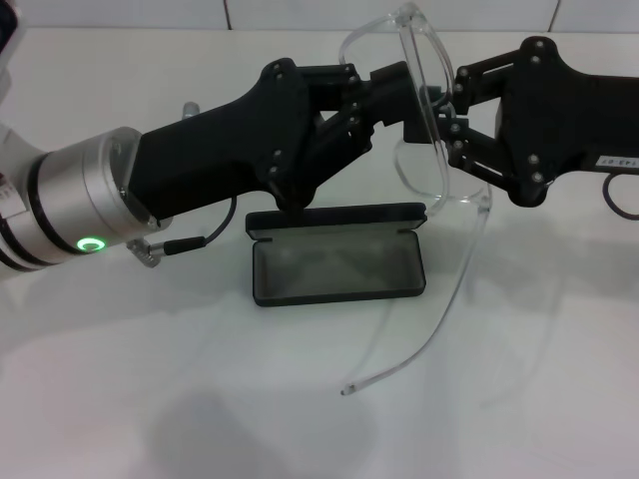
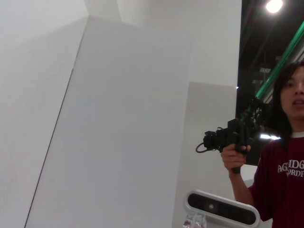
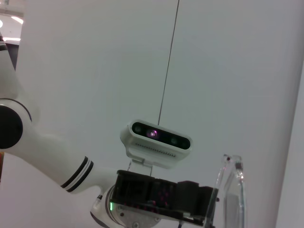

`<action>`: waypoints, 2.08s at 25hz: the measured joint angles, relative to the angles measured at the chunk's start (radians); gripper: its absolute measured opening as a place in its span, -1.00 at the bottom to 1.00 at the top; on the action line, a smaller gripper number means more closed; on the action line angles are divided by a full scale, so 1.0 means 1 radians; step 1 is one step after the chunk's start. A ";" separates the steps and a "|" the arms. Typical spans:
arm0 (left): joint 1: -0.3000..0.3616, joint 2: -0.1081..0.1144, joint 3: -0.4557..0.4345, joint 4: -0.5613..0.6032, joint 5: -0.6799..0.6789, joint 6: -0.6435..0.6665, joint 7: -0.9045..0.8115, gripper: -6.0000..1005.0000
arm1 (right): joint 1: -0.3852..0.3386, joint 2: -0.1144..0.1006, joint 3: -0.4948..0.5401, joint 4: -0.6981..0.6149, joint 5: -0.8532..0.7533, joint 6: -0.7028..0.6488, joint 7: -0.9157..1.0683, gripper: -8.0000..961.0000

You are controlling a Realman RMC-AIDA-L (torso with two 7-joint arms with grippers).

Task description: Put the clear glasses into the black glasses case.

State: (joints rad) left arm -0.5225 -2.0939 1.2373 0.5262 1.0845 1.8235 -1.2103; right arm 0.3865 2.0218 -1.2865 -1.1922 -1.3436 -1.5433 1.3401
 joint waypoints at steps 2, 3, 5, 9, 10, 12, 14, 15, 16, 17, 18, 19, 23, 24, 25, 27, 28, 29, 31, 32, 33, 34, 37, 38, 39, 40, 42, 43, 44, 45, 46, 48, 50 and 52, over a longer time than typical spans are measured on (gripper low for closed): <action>0.000 0.000 0.001 0.000 0.000 0.002 0.000 -0.82 | -0.001 0.000 0.001 0.001 0.000 0.000 0.000 -0.74; 0.000 0.000 0.001 0.000 0.000 0.010 0.000 -0.82 | -0.002 0.000 0.002 0.001 0.000 0.000 0.000 -0.74; 0.000 0.001 0.000 0.000 0.000 0.016 0.000 -0.82 | -0.003 -0.001 0.006 0.004 0.000 0.000 0.000 -0.74; 0.011 0.005 -0.005 0.004 -0.001 0.054 0.000 -0.82 | -0.008 -0.001 0.033 0.015 0.004 -0.001 0.000 -0.74; 0.012 0.006 -0.006 0.005 -0.001 0.063 0.000 -0.82 | -0.010 -0.002 0.045 0.020 0.008 -0.006 0.000 -0.74; 0.018 0.008 -0.007 0.006 -0.002 0.080 0.001 -0.82 | -0.012 -0.003 0.082 0.036 0.026 -0.032 0.000 -0.74; 0.023 0.009 -0.008 0.008 -0.004 0.088 0.004 -0.82 | -0.012 -0.003 0.127 0.062 0.051 -0.078 0.000 -0.74; 0.025 0.009 -0.008 0.008 -0.005 0.090 0.007 -0.82 | -0.010 -0.003 0.160 0.085 0.074 -0.116 0.000 -0.74; 0.027 0.009 -0.008 0.006 -0.006 0.096 0.012 -0.82 | -0.006 -0.003 0.196 0.113 0.096 -0.150 0.000 -0.74; 0.026 0.009 -0.007 0.005 -0.006 0.098 0.013 -0.82 | 0.005 -0.004 0.261 0.176 0.147 -0.220 -0.001 -0.74; 0.026 0.009 -0.007 0.005 -0.006 0.098 0.013 -0.82 | 0.005 -0.004 0.261 0.176 0.147 -0.220 -0.001 -0.74; 0.025 0.009 -0.005 0.004 -0.002 0.100 0.013 -0.82 | 0.012 -0.004 0.289 0.215 0.178 -0.262 -0.008 -0.74; -0.001 0.008 0.034 0.002 0.043 0.101 0.009 -0.82 | 0.048 -0.008 0.378 0.375 0.289 -0.407 -0.051 -0.74; -0.011 0.007 0.056 0.002 0.050 0.101 0.010 -0.82 | 0.054 -0.008 0.391 0.402 0.312 -0.428 -0.057 -0.74; -0.018 0.007 0.077 0.003 0.054 0.101 0.011 -0.82 | 0.058 -0.008 0.399 0.430 0.338 -0.446 -0.068 -0.74; -0.035 0.006 0.129 0.007 0.056 0.103 0.016 -0.82 | 0.066 -0.007 0.403 0.476 0.379 -0.466 -0.095 -0.74; -0.044 0.006 0.153 0.009 0.056 0.106 0.021 -0.82 | 0.069 -0.005 0.402 0.494 0.394 -0.471 -0.110 -0.74; -0.051 0.005 0.178 0.010 0.056 0.110 0.027 -0.82 | 0.069 -0.005 0.402 0.494 0.394 -0.471 -0.110 -0.74; -0.062 0.003 0.220 0.011 0.052 0.122 0.052 -0.82 | 0.088 -0.001 0.394 0.554 0.421 -0.476 -0.159 -0.74; -0.065 0.002 0.234 0.011 0.046 0.128 0.064 -0.82 | 0.100 -0.001 0.393 0.581 0.421 -0.476 -0.174 -0.74; -0.068 0.000 0.253 0.011 0.036 0.135 0.081 -0.82 | 0.117 -0.001 0.389 0.616 0.418 -0.475 -0.194 -0.74; -0.069 0.000 0.271 0.012 0.019 0.143 0.098 -0.82 | 0.129 -0.001 0.386 0.640 0.417 -0.473 -0.206 -0.74; -0.069 -0.001 0.319 0.013 -0.037 0.160 0.137 -0.82 | 0.167 -0.003 0.347 0.717 0.409 -0.452 -0.263 -0.74; -0.069 -0.001 0.334 0.013 -0.055 0.164 0.152 -0.82 | 0.175 -0.003 0.330 0.729 0.409 -0.440 -0.281 -0.74; -0.069 -0.001 0.346 0.014 -0.071 0.167 0.167 -0.82 | 0.180 -0.002 0.307 0.735 0.408 -0.422 -0.296 -0.74; -0.067 -0.002 0.355 0.014 -0.087 0.169 0.182 -0.82 | 0.184 -0.001 0.285 0.738 0.408 -0.404 -0.309 -0.74; -0.065 -0.002 0.358 0.014 -0.093 0.169 0.187 -0.82 | 0.190 0.002 0.238 0.739 0.409 -0.371 -0.329 -0.74; -0.064 -0.003 0.361 0.014 -0.103 0.170 0.193 -0.82 | 0.193 0.003 0.221 0.739 0.410 -0.360 -0.336 -0.74; -0.064 -0.003 0.361 0.014 -0.103 0.170 0.193 -0.82 | 0.197 0.004 0.203 0.739 0.411 -0.349 -0.343 -0.74; -0.062 -0.004 0.367 0.014 -0.114 0.170 0.199 -0.82 | 0.202 0.005 0.188 0.740 0.413 -0.340 -0.348 -0.74; -0.060 -0.005 0.379 0.010 -0.139 0.170 0.208 -0.82 | 0.205 0.006 0.178 0.743 0.414 -0.335 -0.353 -0.74; -0.055 -0.006 0.382 0.004 -0.166 0.167 0.212 -0.82 | 0.210 0.006 0.167 0.747 0.415 -0.330 -0.359 -0.74; -0.050 -0.006 0.383 0.002 -0.183 0.165 0.213 -0.82 | 0.211 0.007 0.161 0.750 0.415 -0.327 -0.360 -0.74; -0.042 -0.006 0.383 0.001 -0.202 0.163 0.213 -0.82 | 0.211 0.007 0.160 0.753 0.415 -0.326 -0.360 -0.74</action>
State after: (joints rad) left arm -0.5649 -2.0998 1.6200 0.5276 0.8829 1.9868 -0.9972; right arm 0.5979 2.0283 -1.1268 -0.4394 -0.9286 -1.8695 0.9802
